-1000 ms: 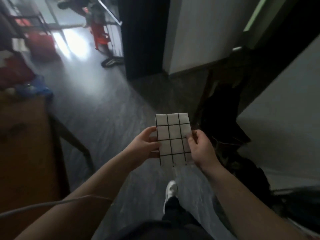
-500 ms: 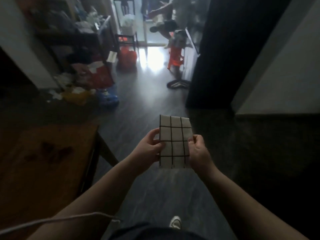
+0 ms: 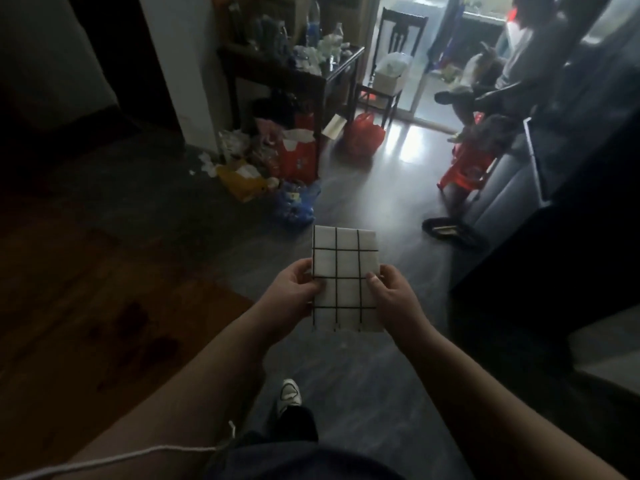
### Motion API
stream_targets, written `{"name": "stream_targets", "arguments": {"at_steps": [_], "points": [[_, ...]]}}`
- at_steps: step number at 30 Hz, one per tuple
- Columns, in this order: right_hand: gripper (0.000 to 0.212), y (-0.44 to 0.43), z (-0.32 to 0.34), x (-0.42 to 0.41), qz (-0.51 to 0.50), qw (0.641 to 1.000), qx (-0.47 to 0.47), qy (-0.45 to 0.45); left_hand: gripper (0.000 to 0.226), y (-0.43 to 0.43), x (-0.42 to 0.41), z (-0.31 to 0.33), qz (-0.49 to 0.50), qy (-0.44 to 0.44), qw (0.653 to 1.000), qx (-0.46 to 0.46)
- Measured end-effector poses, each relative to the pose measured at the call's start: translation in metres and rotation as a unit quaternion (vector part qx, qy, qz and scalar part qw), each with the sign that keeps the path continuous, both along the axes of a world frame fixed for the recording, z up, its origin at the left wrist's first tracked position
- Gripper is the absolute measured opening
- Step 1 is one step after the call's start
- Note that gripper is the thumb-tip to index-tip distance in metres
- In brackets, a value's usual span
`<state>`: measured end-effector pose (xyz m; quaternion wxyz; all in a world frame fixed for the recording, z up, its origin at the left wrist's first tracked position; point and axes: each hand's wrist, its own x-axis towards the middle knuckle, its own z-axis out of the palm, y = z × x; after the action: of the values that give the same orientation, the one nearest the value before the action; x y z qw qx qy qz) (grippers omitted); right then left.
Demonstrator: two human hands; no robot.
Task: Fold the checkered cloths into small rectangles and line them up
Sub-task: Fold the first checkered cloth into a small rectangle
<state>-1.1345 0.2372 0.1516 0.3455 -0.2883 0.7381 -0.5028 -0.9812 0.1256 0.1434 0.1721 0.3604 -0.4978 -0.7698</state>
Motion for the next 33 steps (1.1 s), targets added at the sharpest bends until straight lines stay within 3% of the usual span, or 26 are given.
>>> {"name": "stream_targets", "arguments": {"at_steps": [6, 12, 18, 22, 26, 33], "points": [[0.009, -0.148, 0.006, -0.048, 0.052, 0.994, 0.030, 0.094, 0.029, -0.132, -0.033, 0.008, 0.067, -0.027, 0.997, -0.009], [0.009, -0.258, 0.005, -0.064, 0.116, 0.988, 0.045, 0.092, 0.027, -0.221, -0.038, 0.016, 0.122, -0.037, 0.992, 0.011], [0.013, -0.369, -0.016, -0.069, 0.238, 0.967, 0.057, 0.074, 0.028, -0.294, -0.027, -0.012, 0.248, -0.043, 0.967, 0.045], [0.018, -0.444, -0.031, -0.076, 0.328, 0.938, 0.062, 0.090, 0.030, -0.332, -0.033, -0.034, 0.342, -0.060, 0.937, 0.041], [0.013, -0.519, -0.041, -0.088, 0.436, 0.887, 0.065, 0.140, 0.025, -0.358, -0.047, -0.042, 0.430, -0.071, 0.898, 0.057], [0.009, -0.597, -0.038, -0.052, 0.597, 0.788, 0.057, 0.142, 0.025, -0.358, -0.047, -0.033, 0.614, -0.078, 0.778, 0.108]]}}
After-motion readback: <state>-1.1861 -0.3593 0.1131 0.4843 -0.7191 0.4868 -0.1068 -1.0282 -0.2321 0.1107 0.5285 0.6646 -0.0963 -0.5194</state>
